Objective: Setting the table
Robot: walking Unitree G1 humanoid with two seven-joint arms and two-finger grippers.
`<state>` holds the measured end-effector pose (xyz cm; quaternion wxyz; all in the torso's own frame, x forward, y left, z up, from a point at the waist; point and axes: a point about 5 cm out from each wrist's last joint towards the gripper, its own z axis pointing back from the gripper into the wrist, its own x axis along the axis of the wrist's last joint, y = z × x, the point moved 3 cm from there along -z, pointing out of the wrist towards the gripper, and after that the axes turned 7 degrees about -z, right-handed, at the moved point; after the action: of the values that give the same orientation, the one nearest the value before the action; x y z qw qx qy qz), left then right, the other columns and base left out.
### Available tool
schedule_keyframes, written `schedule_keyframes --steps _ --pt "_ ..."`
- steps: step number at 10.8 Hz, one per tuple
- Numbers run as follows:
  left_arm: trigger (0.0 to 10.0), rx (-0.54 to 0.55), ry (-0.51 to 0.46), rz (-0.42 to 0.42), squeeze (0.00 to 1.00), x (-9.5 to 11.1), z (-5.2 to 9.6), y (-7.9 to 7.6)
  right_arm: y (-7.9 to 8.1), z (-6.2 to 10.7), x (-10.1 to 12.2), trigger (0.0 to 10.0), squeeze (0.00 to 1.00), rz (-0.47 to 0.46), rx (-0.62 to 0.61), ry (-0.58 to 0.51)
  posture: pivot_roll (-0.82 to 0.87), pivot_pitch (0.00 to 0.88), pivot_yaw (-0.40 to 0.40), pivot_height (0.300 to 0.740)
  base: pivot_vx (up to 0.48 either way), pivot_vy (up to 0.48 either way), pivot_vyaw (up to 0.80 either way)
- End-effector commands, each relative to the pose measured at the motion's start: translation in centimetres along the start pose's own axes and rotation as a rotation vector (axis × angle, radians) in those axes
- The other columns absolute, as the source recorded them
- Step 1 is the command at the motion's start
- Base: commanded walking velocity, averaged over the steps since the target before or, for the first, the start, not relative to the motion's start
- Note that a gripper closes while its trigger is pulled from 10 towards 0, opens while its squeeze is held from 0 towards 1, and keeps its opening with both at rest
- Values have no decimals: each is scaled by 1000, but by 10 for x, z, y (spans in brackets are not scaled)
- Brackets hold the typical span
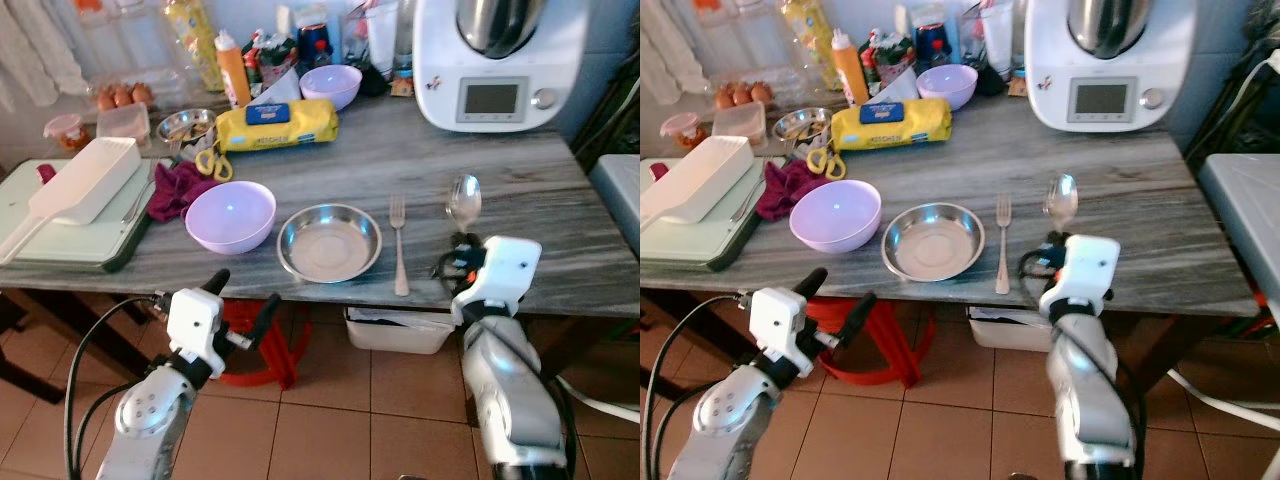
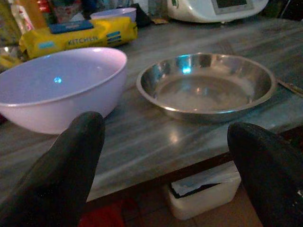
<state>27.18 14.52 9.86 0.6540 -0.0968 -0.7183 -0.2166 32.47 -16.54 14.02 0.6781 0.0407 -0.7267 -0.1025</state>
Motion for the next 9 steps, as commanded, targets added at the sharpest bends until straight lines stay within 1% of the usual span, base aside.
schedule_keyframes --steps 1,3,4,5,7,8,9 --pt "10000 -24 9 -16 0 -2 2 1 3 -4 -2 10000 0 -19 -8 23 -139 131 116 740 0 0 0" --pt "10000 -48 26 -8 0 -13 2 1 4 -15 -7 10000 0 -13 -15 80 -143 126 118 740 0 0 0" --pt "10000 -61 33 -2 0 -19 3 -1 6 -22 -12 10000 0 25 -11 126 -143 126 112 740 0 0 0" --pt "10000 -66 38 2 0 -23 2 -2 9 -27 -9 10000 0 20 1 124 -142 125 109 740 0 0 0" --pt "10000 -69 42 9 0 -30 2 -4 11 -35 -12 10000 0 23 2 160 -140 122 106 740 0 0 0" --pt "10000 -72 45 13 0 -36 2 -6 17 -40 -14 10000 0 24 18 187 -138 120 103 740 0 0 0" --pt "10000 -73 48 16 0 -38 2 -7 21 -41 -16 10000 0 28 32 208 -139 119 104 740 0 0 0"
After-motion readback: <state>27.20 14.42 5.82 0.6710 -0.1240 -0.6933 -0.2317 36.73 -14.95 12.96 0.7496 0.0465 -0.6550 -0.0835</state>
